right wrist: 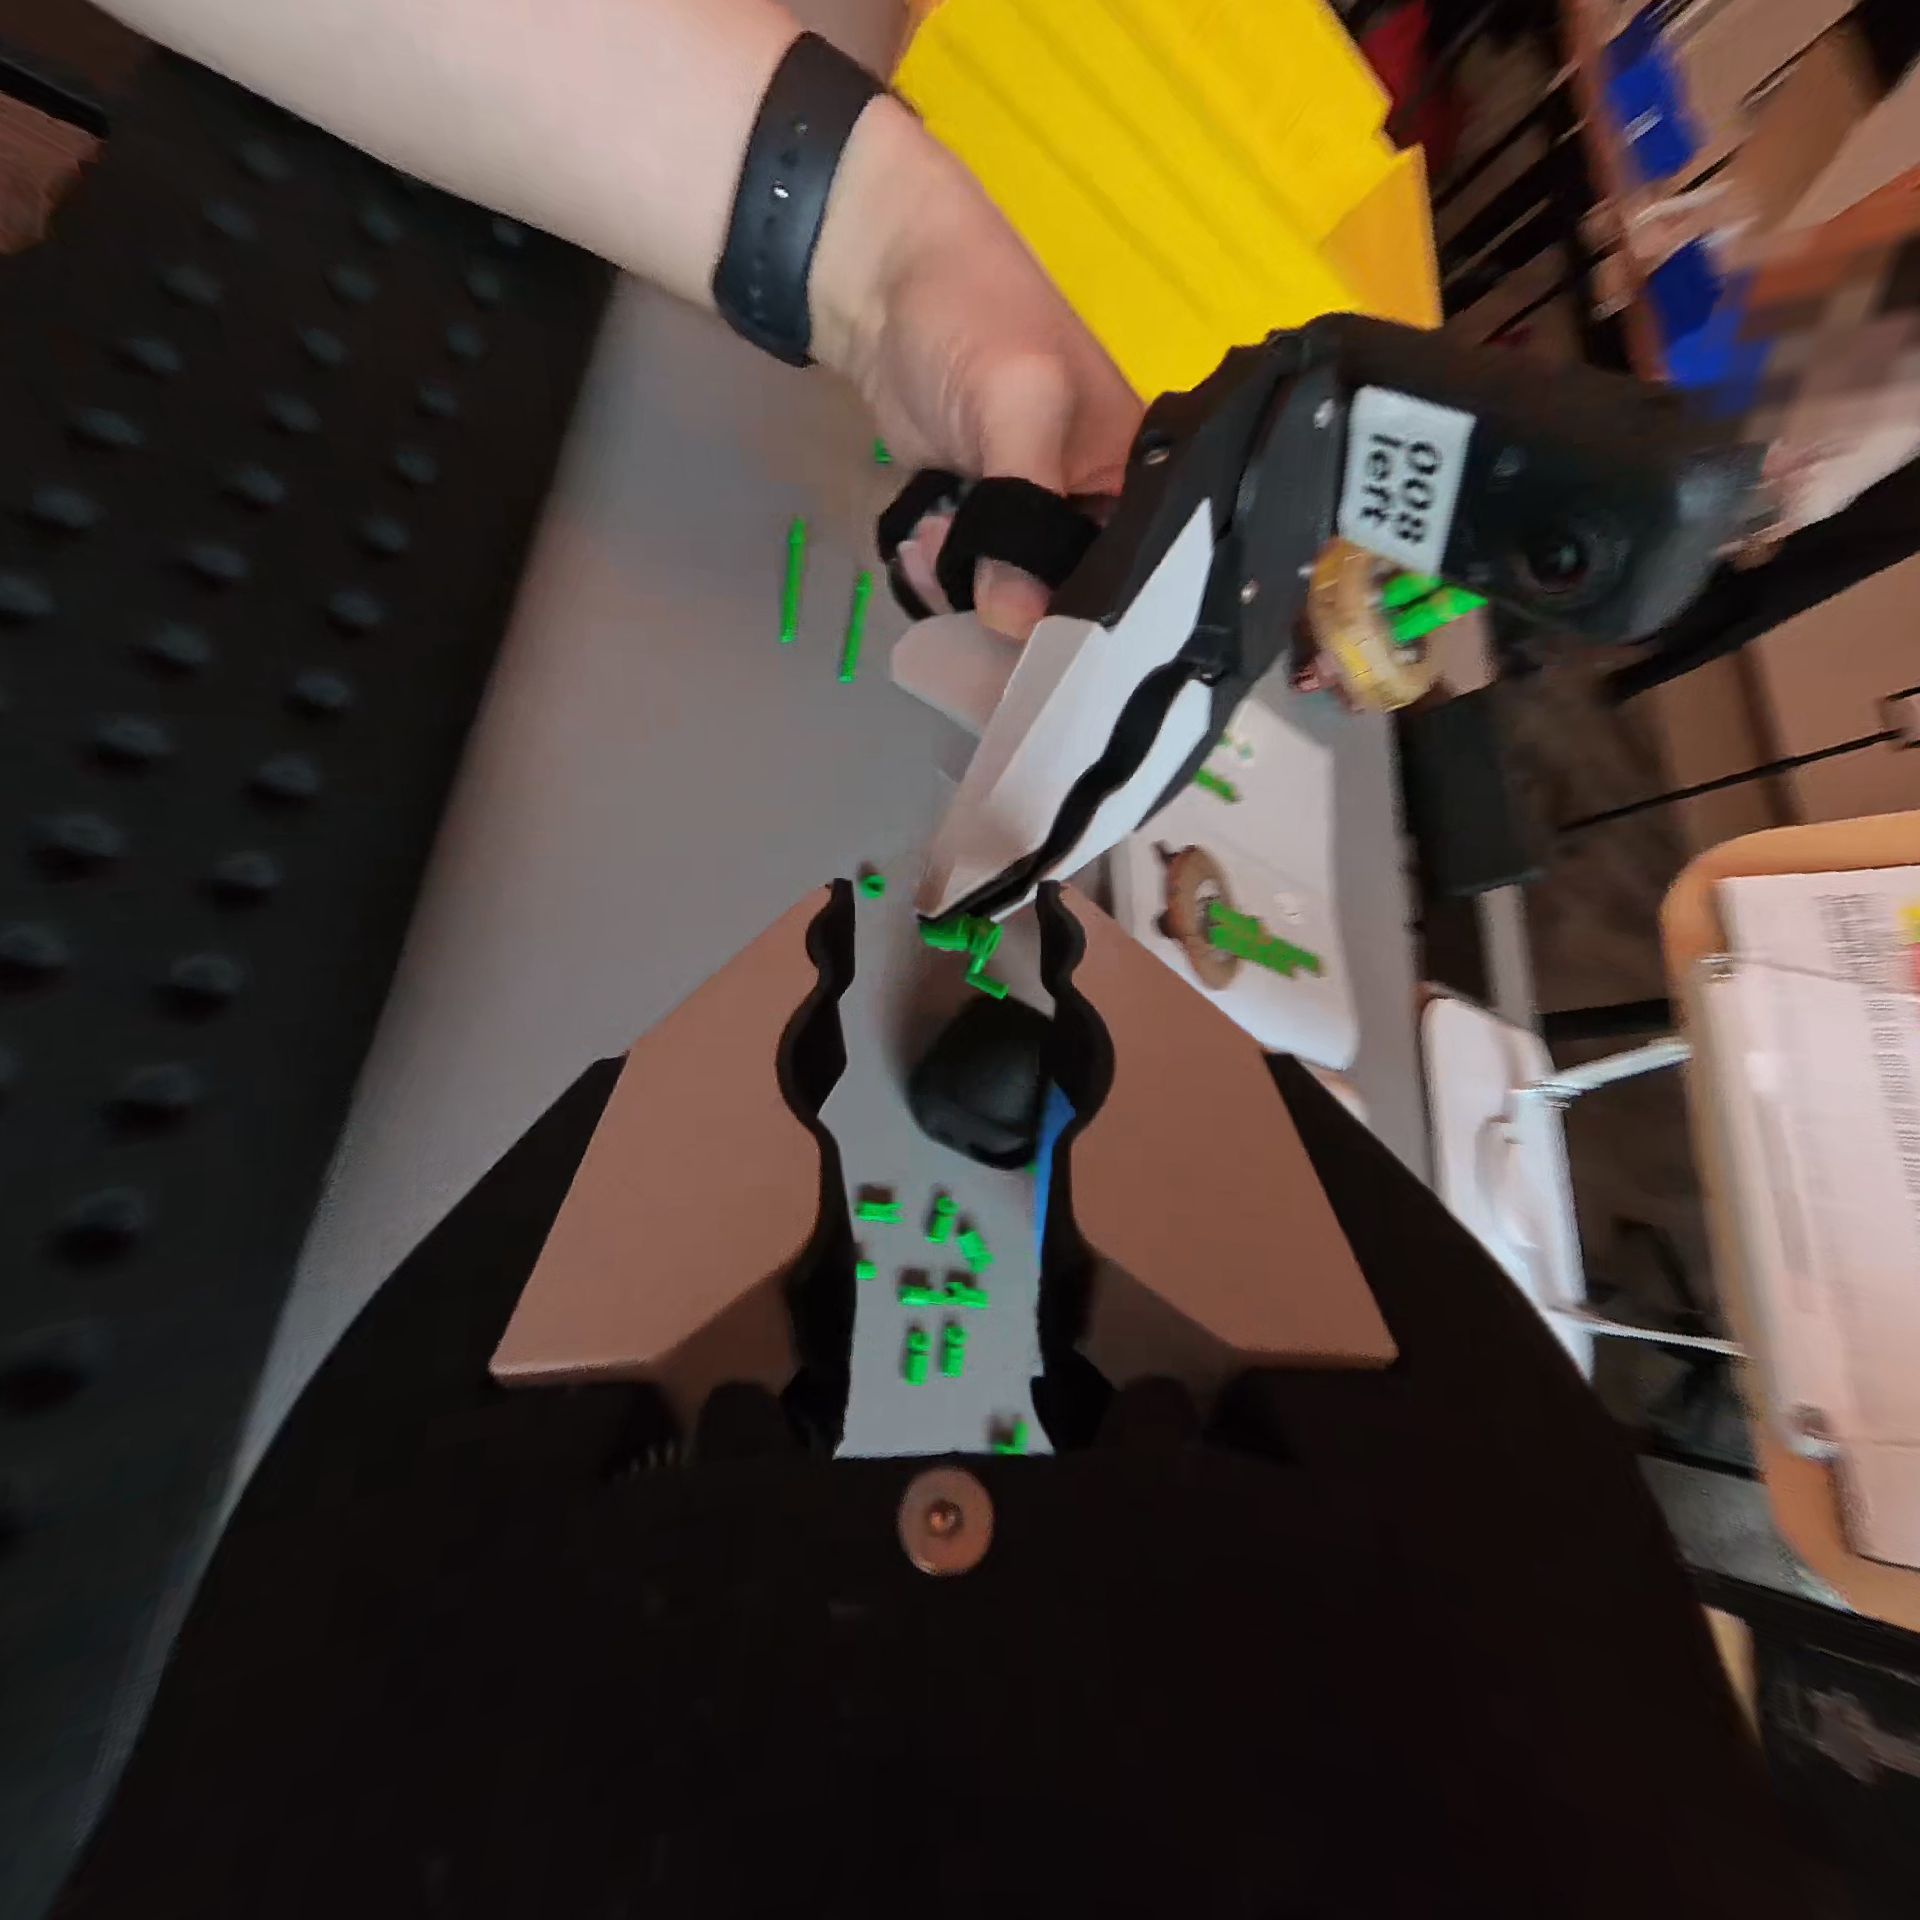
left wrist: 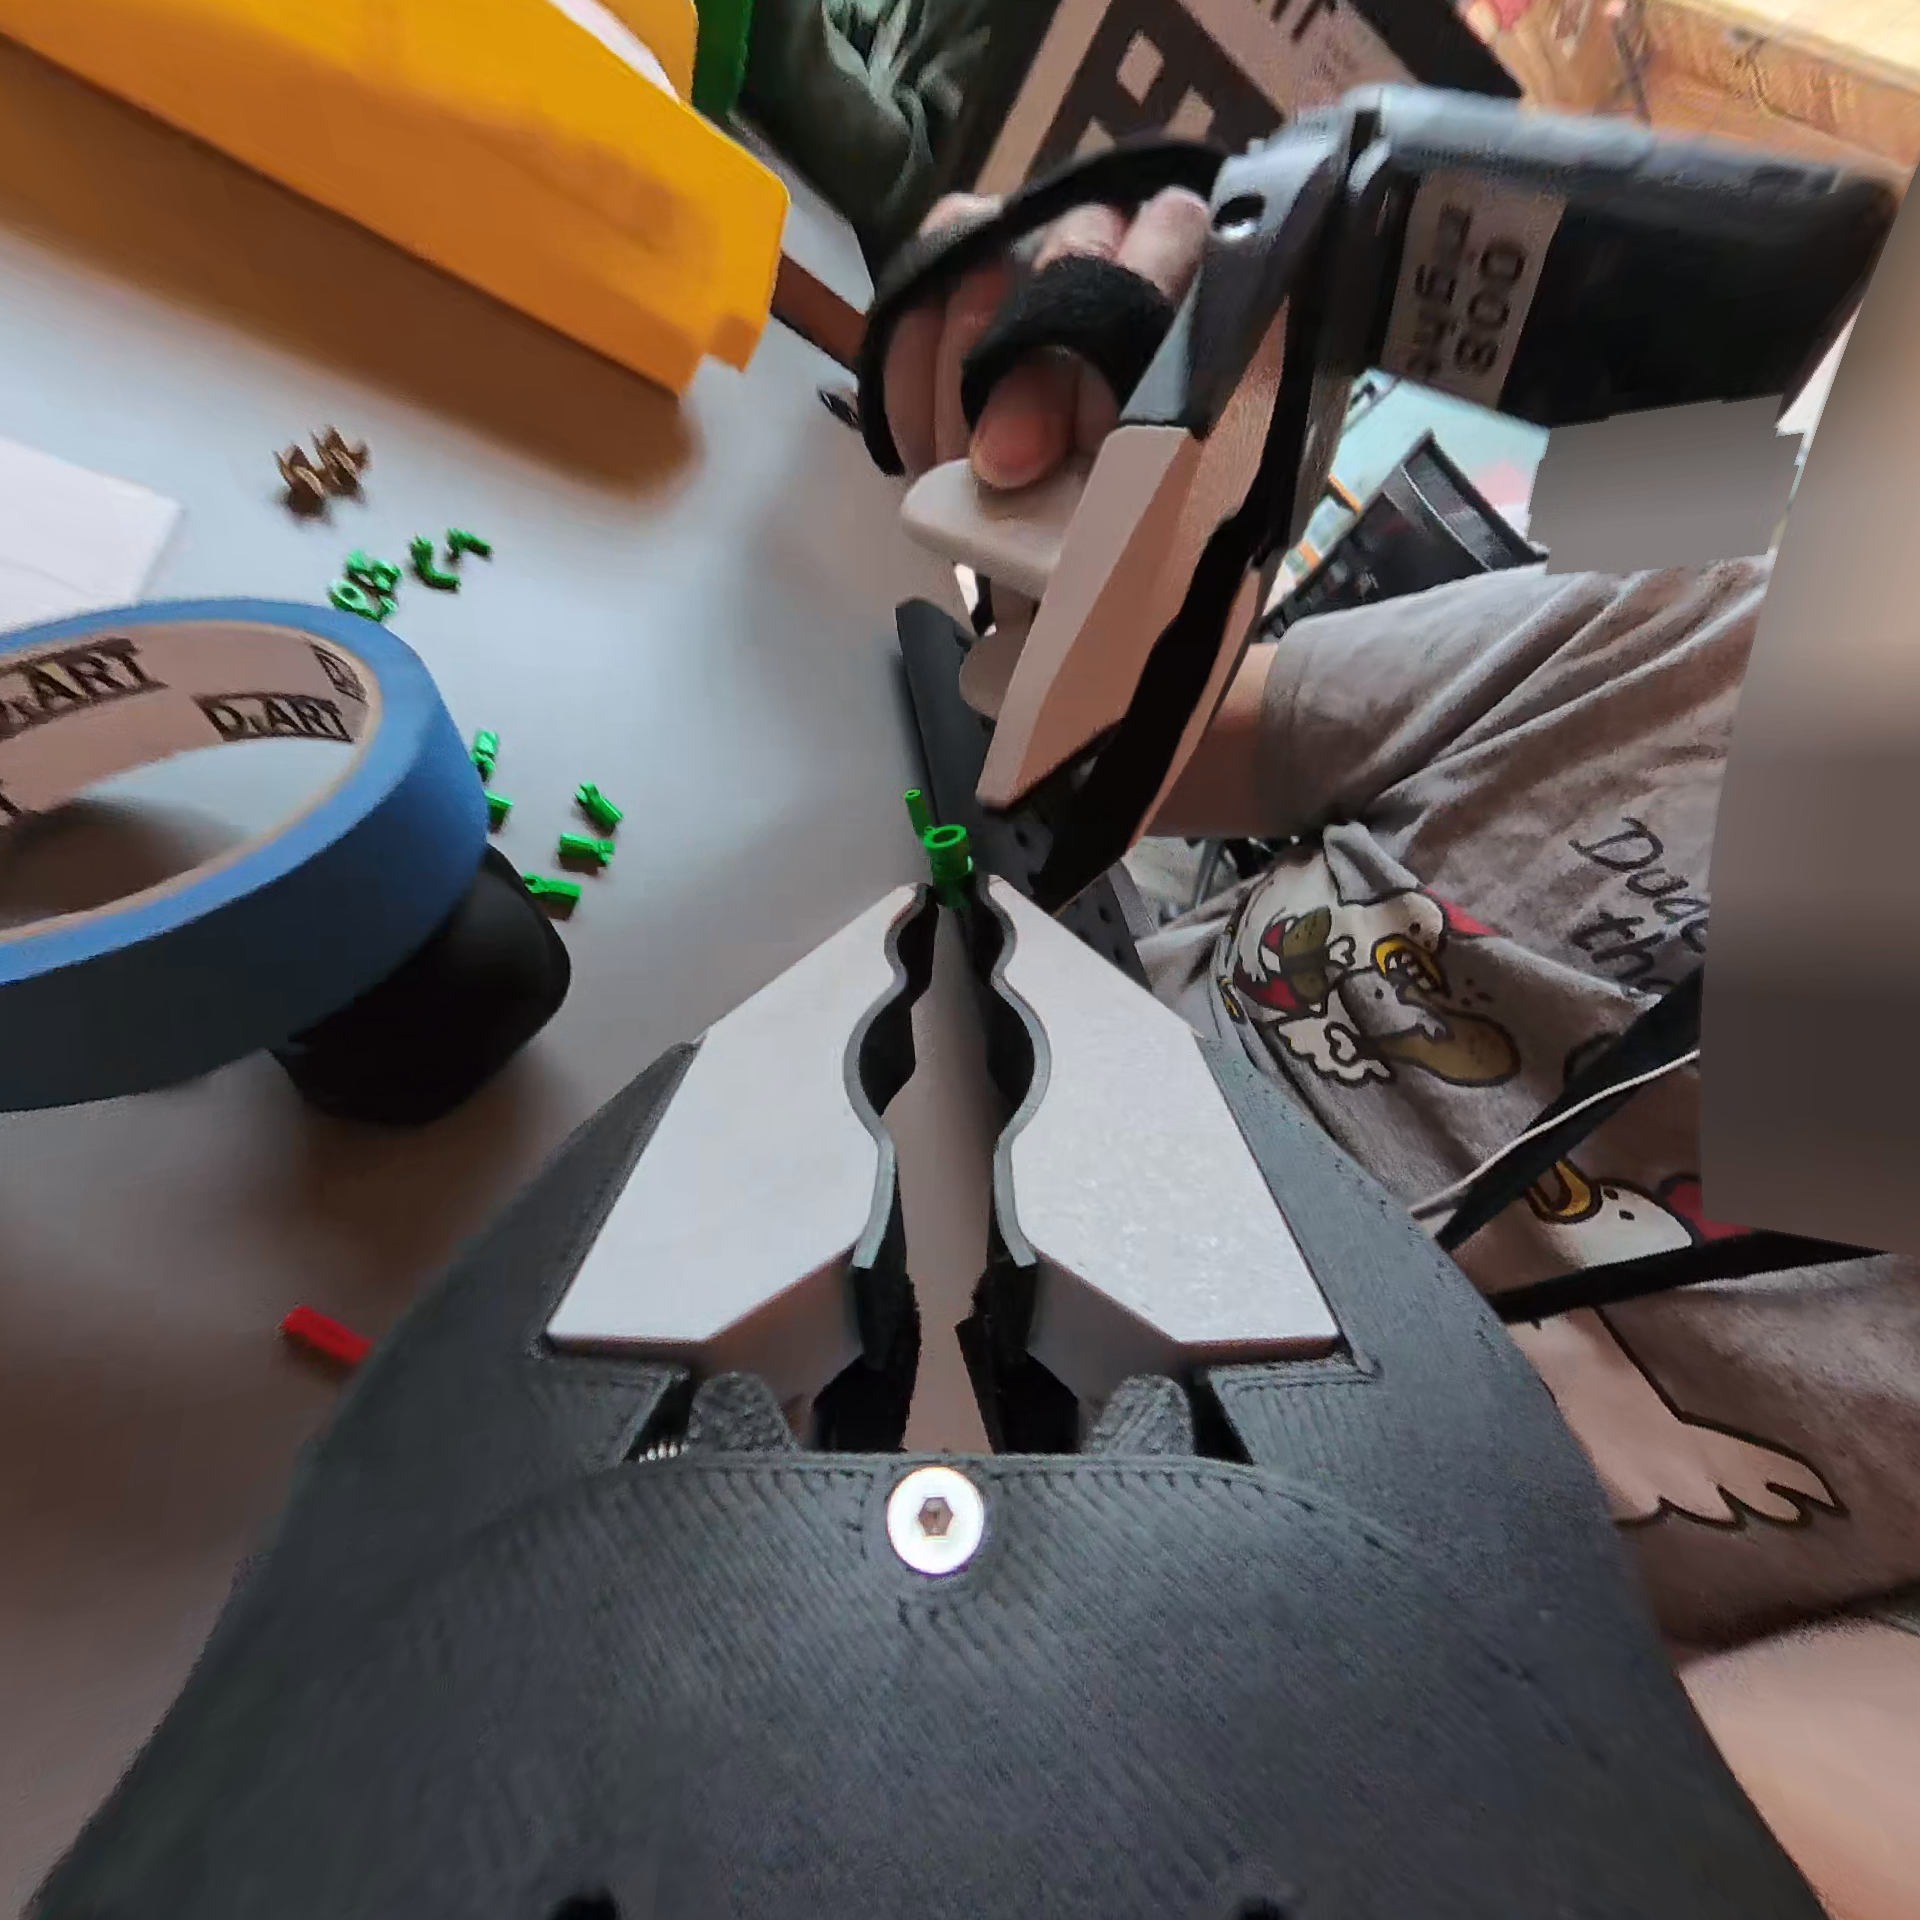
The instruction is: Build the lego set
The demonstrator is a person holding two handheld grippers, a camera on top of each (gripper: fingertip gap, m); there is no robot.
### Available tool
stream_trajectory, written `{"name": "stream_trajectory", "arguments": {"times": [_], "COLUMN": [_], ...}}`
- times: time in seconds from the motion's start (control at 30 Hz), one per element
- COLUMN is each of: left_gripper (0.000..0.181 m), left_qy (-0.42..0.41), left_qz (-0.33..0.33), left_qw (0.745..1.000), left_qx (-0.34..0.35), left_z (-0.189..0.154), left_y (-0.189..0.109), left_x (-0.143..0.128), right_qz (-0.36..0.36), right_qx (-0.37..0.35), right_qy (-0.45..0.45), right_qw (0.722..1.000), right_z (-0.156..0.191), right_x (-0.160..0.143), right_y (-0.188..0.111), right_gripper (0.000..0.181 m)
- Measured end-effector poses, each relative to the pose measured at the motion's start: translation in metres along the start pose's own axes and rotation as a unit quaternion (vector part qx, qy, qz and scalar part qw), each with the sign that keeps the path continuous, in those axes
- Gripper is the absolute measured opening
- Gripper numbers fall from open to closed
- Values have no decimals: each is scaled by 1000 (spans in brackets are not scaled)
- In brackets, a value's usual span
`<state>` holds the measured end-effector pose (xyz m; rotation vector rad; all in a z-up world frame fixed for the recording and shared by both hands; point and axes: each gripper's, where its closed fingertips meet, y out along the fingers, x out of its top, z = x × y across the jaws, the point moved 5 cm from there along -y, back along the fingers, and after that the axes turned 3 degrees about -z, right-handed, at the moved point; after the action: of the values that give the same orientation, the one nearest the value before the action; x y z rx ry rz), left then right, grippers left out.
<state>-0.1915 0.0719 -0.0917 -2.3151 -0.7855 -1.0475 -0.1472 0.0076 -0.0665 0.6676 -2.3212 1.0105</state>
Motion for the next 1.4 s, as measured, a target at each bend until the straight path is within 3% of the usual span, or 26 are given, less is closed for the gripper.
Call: {"name": "stream_trajectory", "arguments": {"times": [0.07,0.17,0.53,1.4], "left_gripper": [4,4,5,5], "left_qy": [10,14,22,1], "left_qz": [-19,-29,-30,-10], "left_qw": [1000,999,999,1000], "left_qx": [5,3,23,25], "left_z": [-1,-2,-1,0], "left_y": [-4,-4,-2,1], "left_x": [5,7,8,3], "right_qz": [17,26,46,53], "right_qx": [-64,-99,-89,-68], "right_qy": [-40,-70,-72,-63], "right_qw": [997,992,992,994], "right_z": [-6,-9,-6,-3], "right_x": [0,1,-6,-10], "right_y": [-3,-3,6,9], "right_gripper": [31,27,15,14]}}
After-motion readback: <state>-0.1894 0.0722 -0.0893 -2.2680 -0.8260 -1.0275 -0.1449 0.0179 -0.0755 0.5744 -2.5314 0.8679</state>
